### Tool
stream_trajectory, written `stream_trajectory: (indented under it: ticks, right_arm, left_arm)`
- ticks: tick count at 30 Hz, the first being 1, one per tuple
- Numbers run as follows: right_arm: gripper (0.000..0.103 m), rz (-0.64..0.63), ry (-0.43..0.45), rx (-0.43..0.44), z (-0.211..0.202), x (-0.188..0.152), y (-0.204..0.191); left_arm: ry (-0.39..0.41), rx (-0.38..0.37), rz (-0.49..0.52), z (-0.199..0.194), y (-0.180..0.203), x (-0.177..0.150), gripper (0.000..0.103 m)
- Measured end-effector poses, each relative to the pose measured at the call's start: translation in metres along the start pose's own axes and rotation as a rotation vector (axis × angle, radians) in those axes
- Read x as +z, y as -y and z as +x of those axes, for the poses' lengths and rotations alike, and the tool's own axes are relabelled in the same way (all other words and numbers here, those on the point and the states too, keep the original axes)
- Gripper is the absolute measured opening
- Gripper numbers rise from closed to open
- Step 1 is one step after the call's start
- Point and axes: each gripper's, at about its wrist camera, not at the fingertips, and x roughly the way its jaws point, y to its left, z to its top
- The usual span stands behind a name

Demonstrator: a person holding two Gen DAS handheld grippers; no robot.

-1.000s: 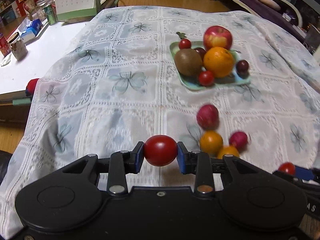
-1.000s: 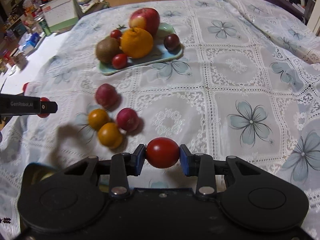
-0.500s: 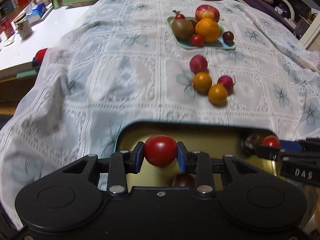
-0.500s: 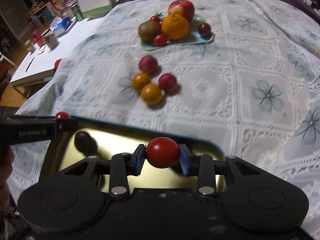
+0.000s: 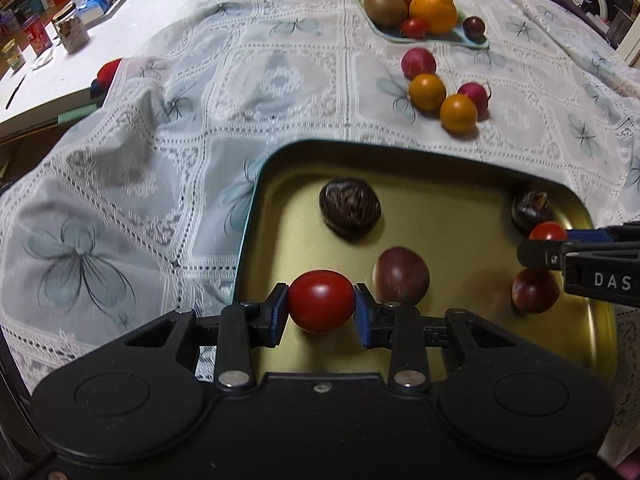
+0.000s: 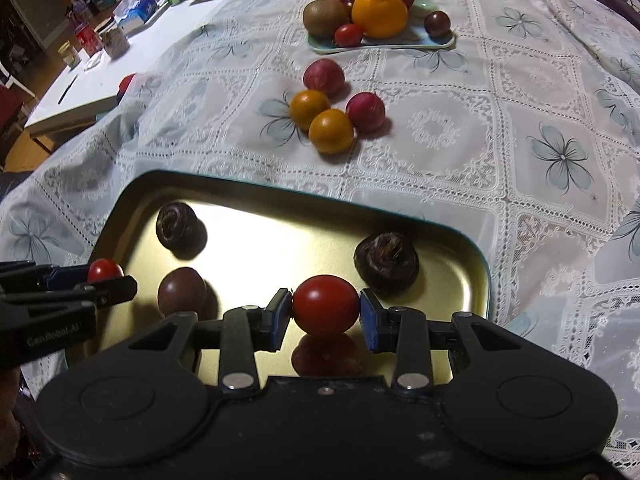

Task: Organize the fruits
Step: 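Carry the tomatoes over the gold tray and open both tools to release them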

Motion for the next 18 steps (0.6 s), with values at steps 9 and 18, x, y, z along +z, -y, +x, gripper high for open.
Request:
stream_trajectory:
  ticks: [9,18]
  right_arm:
    - [0.037,-0.048,0.016,-0.005,-0.003,-0.006,-0.010]
    - [0.037,-0.063,0.006,-0.003,0.002,-0.008,-0.014]
  left_arm:
    - [-0.002,0.002,0.015,0.001,0.002,-0.007,0.043]
    - [-0.004,-0.013,0.009,0.000,0.002,-0.008,0.043]
